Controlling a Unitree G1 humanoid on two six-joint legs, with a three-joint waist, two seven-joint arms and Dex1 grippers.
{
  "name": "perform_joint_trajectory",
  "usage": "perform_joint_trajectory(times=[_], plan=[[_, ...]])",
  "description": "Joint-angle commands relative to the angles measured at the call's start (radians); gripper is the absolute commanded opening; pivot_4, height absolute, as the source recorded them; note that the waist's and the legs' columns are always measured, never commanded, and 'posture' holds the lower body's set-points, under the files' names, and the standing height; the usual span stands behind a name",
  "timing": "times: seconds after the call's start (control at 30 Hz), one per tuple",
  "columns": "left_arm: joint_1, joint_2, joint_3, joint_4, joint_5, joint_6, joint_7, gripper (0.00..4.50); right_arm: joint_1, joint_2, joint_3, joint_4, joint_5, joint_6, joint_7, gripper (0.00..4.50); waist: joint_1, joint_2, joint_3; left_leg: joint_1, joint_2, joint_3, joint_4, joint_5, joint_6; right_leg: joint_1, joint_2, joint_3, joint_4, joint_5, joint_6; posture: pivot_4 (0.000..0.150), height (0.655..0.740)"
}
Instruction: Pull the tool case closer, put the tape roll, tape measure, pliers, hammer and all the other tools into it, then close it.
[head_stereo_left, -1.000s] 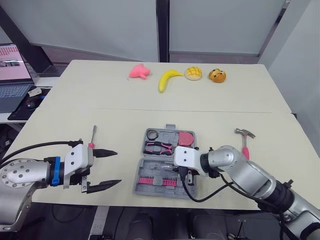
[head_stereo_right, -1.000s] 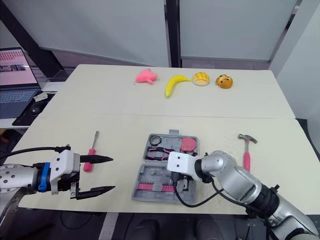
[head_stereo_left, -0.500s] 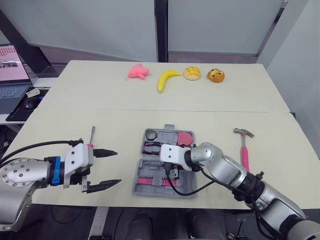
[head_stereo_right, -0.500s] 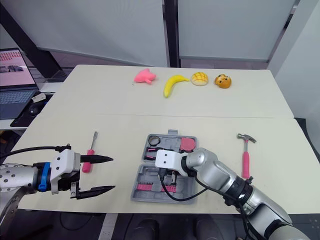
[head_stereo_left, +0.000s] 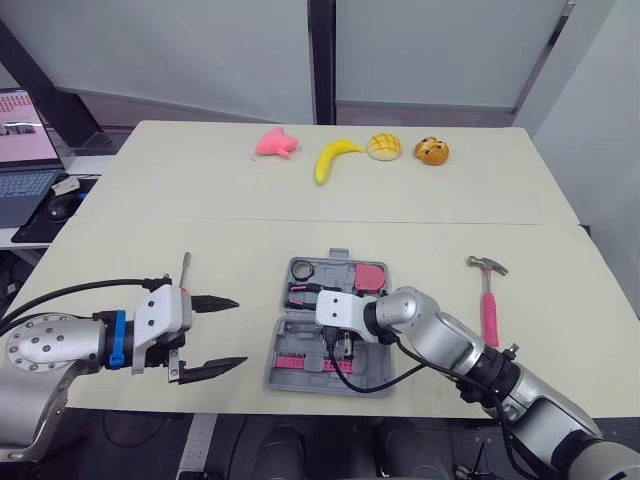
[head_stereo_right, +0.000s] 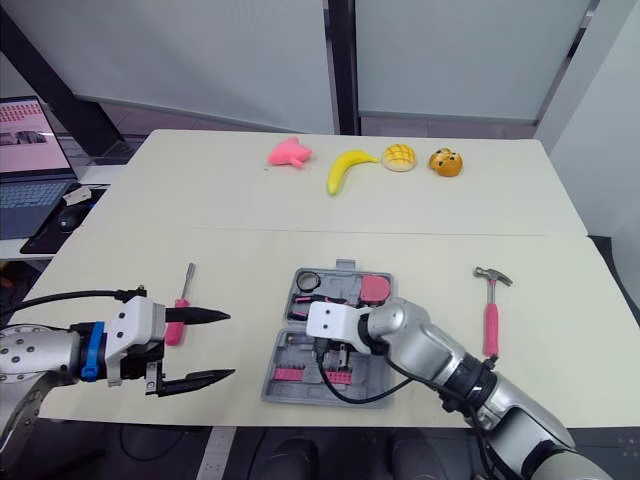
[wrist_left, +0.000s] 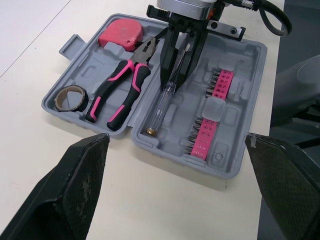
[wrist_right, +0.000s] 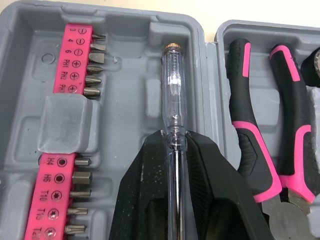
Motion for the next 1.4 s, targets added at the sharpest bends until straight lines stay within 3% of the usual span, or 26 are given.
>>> perform_joint_trajectory(times=[0.03,0.17,0.3,0.6,1.07,1.4], plan=[[-0.002,0.000,0.002,-0.020,0.001,-0.009,0.005,4.50,-0.001,0.010,-0.023,-0.016,-0.014,-0.032,-0.013,1.02,0.000,0.000,0.000,0.000,0.000,0.000,0.000,0.000,0.000,0.000,0.000,0.000,0.000,0.000,0.000,0.150,0.7400],[0.011,-0.004,0.009,-0.016,0.000,-0.016,0.002,4.50,-0.009,-0.010,-0.055,-0.054,0.018,-0.041,0.027,1.78,0.000,0.000,0.000,0.000,0.000,0.000,0.000,0.000,0.000,0.000,0.000,0.000,0.000,0.000,0.000,0.150,0.7400],[0.022,-0.009,0.013,-0.012,0.001,-0.024,0.002,4.50,-0.008,-0.020,-0.082,-0.078,0.059,-0.081,0.072,1.78,0.001,0.000,0.000,0.000,0.000,0.000,0.000,0.000,0.000,0.000,0.000,0.000,0.000,0.000,0.000,0.150,0.7400],[0.035,-0.013,0.016,-0.010,-0.001,-0.031,0.006,4.50,-0.019,0.013,-0.063,0.049,0.024,-0.190,0.067,0.02,0.000,0.000,0.000,0.000,0.000,0.000,0.000,0.000,0.000,0.000,0.000,0.000,0.000,0.000,0.000,0.150,0.7400],[0.038,-0.023,0.016,-0.009,-0.003,-0.028,0.022,4.50,-0.015,0.023,-0.037,0.220,-0.073,-0.321,0.067,0.02,0.000,0.000,0.000,0.002,0.000,0.000,0.000,0.000,0.000,0.001,0.000,0.000,0.001,0.001,-0.001,0.150,0.7400],[0.055,-0.078,0.084,0.022,-0.038,-0.005,0.094,4.50,0.047,0.034,-0.243,-0.089,0.072,-0.280,0.048,0.02,0.001,0.000,0.000,0.001,0.000,0.000,0.000,0.000,-0.001,0.000,0.000,0.000,0.001,0.001,-0.001,0.150,0.7400]])
